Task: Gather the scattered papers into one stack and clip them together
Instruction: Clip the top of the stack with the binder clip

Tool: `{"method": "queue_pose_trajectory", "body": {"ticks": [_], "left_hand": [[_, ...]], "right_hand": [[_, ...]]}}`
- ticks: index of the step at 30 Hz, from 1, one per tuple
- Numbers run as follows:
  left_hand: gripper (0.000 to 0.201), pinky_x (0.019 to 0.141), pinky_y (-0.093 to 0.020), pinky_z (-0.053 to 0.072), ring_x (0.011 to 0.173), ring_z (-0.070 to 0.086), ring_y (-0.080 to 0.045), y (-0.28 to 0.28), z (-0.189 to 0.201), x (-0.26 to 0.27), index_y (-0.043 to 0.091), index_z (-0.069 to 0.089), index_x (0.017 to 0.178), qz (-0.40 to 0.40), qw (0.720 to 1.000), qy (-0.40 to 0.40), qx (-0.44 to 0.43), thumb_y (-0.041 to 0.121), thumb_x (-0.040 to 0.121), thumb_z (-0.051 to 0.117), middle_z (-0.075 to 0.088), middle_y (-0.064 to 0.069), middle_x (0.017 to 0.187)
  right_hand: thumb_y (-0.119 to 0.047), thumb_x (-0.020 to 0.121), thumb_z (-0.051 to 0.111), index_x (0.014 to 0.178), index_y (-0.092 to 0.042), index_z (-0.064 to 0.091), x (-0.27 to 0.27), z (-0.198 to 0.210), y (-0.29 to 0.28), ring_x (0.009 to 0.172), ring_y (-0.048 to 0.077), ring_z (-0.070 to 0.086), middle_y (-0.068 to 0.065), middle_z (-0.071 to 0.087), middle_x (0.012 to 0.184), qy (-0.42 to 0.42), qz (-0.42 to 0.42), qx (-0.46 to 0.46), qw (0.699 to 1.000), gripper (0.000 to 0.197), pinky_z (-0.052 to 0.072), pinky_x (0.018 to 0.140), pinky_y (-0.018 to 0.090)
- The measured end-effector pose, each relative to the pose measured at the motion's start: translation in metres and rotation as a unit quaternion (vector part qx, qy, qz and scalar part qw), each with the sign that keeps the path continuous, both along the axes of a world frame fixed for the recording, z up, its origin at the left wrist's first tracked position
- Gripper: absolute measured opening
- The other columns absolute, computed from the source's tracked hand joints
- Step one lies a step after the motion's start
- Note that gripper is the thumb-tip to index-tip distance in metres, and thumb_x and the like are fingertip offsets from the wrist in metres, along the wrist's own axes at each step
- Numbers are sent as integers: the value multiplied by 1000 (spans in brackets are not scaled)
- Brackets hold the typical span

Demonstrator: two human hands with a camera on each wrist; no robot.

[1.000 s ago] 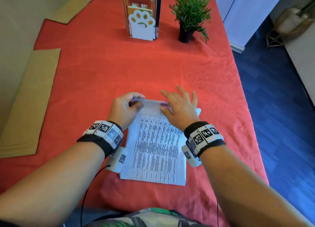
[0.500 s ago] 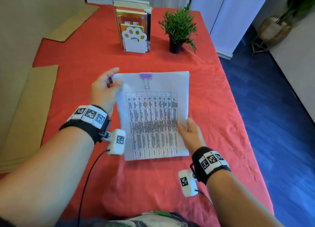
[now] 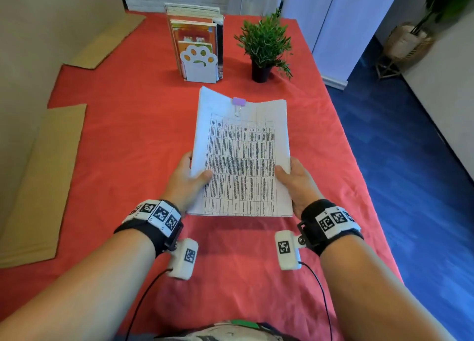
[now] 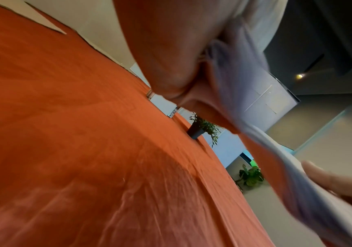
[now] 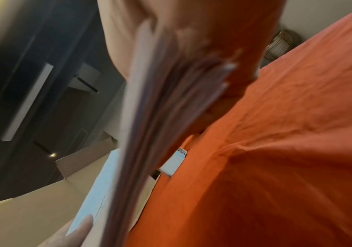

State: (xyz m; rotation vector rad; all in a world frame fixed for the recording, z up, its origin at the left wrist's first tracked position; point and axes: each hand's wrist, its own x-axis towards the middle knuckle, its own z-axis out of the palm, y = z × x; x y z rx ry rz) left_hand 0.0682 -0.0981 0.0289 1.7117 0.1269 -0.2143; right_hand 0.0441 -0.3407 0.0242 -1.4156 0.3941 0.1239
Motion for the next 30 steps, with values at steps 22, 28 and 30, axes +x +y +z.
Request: {"method": "queue_pose_trajectory", "body": {"ticks": [22, 28, 30], "left_hand": [[42, 51, -21, 58, 69, 70, -13, -27, 15, -7, 16, 60, 116, 64, 930, 166, -323, 41, 82, 60, 72, -4, 100], [29, 52, -21, 58, 81, 69, -19, -48, 13, 7, 6, 54, 120, 176, 926, 139, -305, -3, 94, 48, 68, -8, 100], [27, 52, -20, 58, 78, 70, -17, -36, 7, 14, 6, 55, 116, 186, 932, 122, -285, -5, 93, 48, 68, -7, 98]], "right_hand": [[-15, 100, 36, 103, -17, 54, 27, 22, 34, 31, 0, 40, 9, 60, 84, 23, -114, -83, 990, 18, 29, 30, 16], [-17, 97, 50, 95, -13, 60, 37, 12, 45, 39, 13, 48, 5, 61, 67, -14, -31, -174, 984, 11, 39, 36, 22], [-12, 96, 49, 94, -16, 61, 36, 0, 36, 49, 18, 58, 9, 65, 72, 11, -5, -222, 975, 14, 49, 44, 27]]}}
